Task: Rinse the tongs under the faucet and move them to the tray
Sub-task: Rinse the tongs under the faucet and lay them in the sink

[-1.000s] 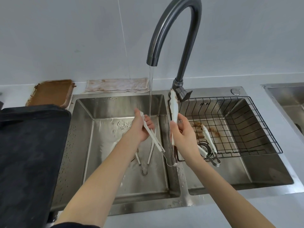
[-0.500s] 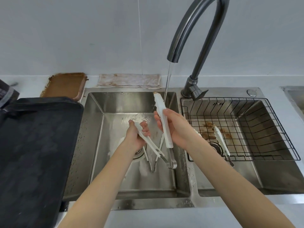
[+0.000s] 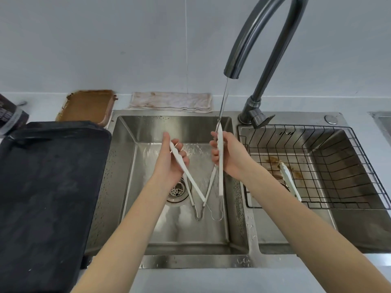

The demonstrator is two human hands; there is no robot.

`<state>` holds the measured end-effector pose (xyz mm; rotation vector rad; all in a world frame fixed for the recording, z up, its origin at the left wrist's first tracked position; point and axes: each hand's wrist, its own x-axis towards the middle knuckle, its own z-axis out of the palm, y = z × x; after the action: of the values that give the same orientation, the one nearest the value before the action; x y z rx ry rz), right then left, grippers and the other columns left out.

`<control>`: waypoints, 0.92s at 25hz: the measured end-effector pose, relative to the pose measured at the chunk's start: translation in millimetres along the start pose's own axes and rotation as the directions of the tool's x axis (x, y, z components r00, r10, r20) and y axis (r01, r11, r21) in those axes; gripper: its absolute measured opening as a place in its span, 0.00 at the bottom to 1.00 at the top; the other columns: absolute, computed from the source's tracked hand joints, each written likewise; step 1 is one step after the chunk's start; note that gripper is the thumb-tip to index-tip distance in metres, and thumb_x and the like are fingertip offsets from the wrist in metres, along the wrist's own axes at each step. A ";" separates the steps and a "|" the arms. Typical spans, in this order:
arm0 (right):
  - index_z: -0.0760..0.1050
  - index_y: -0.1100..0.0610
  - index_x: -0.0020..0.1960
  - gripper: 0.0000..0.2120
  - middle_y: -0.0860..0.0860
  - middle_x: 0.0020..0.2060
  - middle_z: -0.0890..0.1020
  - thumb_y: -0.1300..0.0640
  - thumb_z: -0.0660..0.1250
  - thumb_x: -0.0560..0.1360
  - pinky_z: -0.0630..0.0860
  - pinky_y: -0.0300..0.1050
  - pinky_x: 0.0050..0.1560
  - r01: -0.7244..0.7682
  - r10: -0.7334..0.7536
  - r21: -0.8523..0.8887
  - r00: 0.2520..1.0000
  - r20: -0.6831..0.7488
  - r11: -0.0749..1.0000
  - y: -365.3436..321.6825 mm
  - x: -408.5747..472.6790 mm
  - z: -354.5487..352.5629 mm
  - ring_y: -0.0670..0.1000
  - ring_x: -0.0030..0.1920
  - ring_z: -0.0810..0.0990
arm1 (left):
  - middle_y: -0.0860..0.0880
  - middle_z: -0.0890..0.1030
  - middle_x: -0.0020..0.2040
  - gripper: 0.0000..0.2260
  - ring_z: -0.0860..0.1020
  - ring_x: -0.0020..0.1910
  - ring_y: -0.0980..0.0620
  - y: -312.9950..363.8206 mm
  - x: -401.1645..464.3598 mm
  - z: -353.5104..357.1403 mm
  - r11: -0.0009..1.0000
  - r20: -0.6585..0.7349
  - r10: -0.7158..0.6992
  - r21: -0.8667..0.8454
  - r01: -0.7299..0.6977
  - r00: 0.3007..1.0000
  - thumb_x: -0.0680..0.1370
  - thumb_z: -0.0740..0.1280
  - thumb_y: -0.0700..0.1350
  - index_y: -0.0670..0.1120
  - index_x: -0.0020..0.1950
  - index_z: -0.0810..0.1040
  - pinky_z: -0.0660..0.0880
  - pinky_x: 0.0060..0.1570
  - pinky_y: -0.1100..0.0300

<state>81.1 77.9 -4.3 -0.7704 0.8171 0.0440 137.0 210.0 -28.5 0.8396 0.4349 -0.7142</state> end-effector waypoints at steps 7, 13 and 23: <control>0.72 0.58 0.56 0.13 0.52 0.48 0.76 0.52 0.55 0.80 0.72 0.39 0.36 0.059 -0.055 0.074 0.997 -0.055 0.996 11.3 11.1 2.3 0.48 0.42 0.77 | 0.56 0.71 0.22 0.15 0.68 0.21 0.60 25.2 -16.9 19.5 0.961 0.100 0.116 0.239 -0.137 0.988 0.77 0.60 0.56 0.49 0.35 0.67 0.67 0.23 0.67; 0.71 0.57 0.60 0.12 0.50 0.47 0.78 0.55 0.55 0.80 0.75 0.43 0.42 0.129 -0.129 0.005 0.991 0.044 0.992 20.7 19.9 1.7 0.50 0.46 0.79 | 0.56 0.74 0.26 0.11 0.69 0.24 0.59 27.2 -25.7 20.8 0.899 0.188 0.138 0.389 -0.203 0.972 0.78 0.60 0.54 0.50 0.38 0.69 0.68 0.28 0.65; 0.68 0.60 0.65 0.15 0.58 0.58 0.76 0.60 0.53 0.80 0.74 0.47 0.50 0.062 -0.060 -0.067 0.998 0.034 0.996 31.0 13.8 -4.0 0.55 0.50 0.78 | 0.56 0.81 0.30 0.09 0.79 0.28 0.60 15.5 -28.9 16.1 0.896 0.270 0.051 0.413 -0.164 0.962 0.79 0.59 0.49 0.49 0.47 0.77 0.76 0.30 0.65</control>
<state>78.4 94.7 -34.0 -0.8568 0.7644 0.0302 129.4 215.8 6.7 1.1635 -0.0083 -0.8153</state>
